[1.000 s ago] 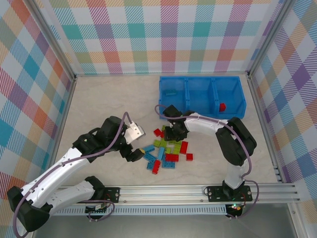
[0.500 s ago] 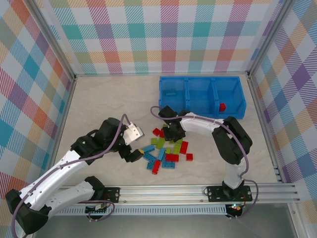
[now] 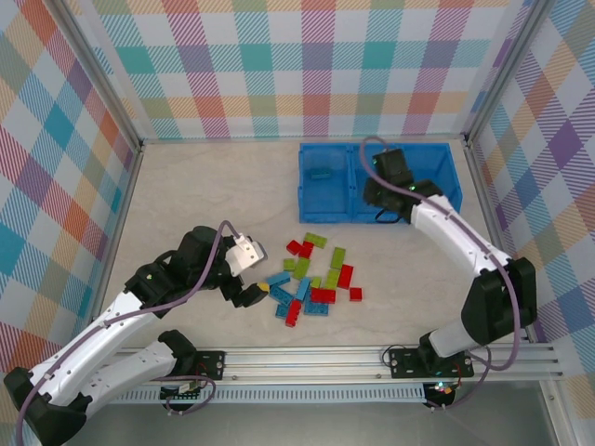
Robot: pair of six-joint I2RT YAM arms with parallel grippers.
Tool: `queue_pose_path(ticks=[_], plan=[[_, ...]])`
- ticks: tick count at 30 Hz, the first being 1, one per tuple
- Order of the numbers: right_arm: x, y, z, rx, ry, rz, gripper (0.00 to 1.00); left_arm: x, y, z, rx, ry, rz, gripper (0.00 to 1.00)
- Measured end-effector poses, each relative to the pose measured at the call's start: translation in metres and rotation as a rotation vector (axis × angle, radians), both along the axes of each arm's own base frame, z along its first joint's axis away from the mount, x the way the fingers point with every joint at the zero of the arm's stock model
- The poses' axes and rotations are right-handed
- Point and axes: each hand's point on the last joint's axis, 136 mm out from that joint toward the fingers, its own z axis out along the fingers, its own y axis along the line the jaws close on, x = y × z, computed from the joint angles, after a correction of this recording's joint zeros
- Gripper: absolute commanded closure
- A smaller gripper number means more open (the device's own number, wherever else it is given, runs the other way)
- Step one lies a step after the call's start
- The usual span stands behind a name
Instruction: Sort the legos into containers by color
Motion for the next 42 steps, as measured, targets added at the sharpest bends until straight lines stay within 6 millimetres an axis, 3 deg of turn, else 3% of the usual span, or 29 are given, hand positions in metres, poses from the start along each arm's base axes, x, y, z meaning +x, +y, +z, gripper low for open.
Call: queue_pose_path(ticks=[2,6,8,12,16,21,24,27,30,33,37,39,42], plan=[[0.025,-0.015,-0.006,-0.008,0.010,-0.039,0.70,0.002,0.000,0.001,0.000,-0.008,0.006,0.00],[0.070,-0.017,-0.027,-0.006,0.051,-0.051,0.66,0.006,0.002,0.002,0.006,-0.020,0.026,0.00],[0.083,-0.018,-0.042,-0.007,0.080,-0.055,0.62,0.007,0.003,0.001,0.008,-0.020,0.039,0.00],[0.088,-0.022,-0.058,-0.007,0.132,-0.050,0.57,0.009,0.006,0.001,0.016,-0.025,0.054,0.00],[0.092,-0.019,-0.047,0.007,0.118,-0.039,0.47,0.010,0.006,0.000,0.019,-0.026,0.058,0.00],[0.081,-0.015,-0.032,0.042,0.115,-0.011,0.46,0.011,0.006,-0.004,0.031,-0.015,0.065,0.00],[0.050,-0.009,-0.015,0.099,0.096,0.023,0.45,0.012,0.006,-0.004,0.033,-0.013,0.064,0.00],[-0.004,0.005,-0.002,0.140,0.082,0.078,0.41,0.012,0.007,-0.002,0.027,-0.019,0.067,0.00],[-0.063,0.035,-0.004,0.149,0.101,0.183,0.41,0.010,0.008,0.000,0.017,-0.031,0.066,0.00],[-0.118,0.060,-0.034,0.147,0.215,0.280,0.39,0.008,0.007,0.001,0.011,-0.028,0.052,0.00],[-0.181,0.064,-0.088,0.094,0.430,0.308,0.31,0.001,0.001,-0.003,-0.003,-0.002,0.011,0.00],[-0.204,0.064,-0.105,0.078,0.508,0.315,0.27,-0.001,-0.002,-0.005,-0.005,0.011,-0.009,0.00],[-0.221,0.064,-0.120,0.066,0.575,0.312,0.29,-0.003,-0.004,-0.008,-0.005,0.024,-0.031,0.00]])
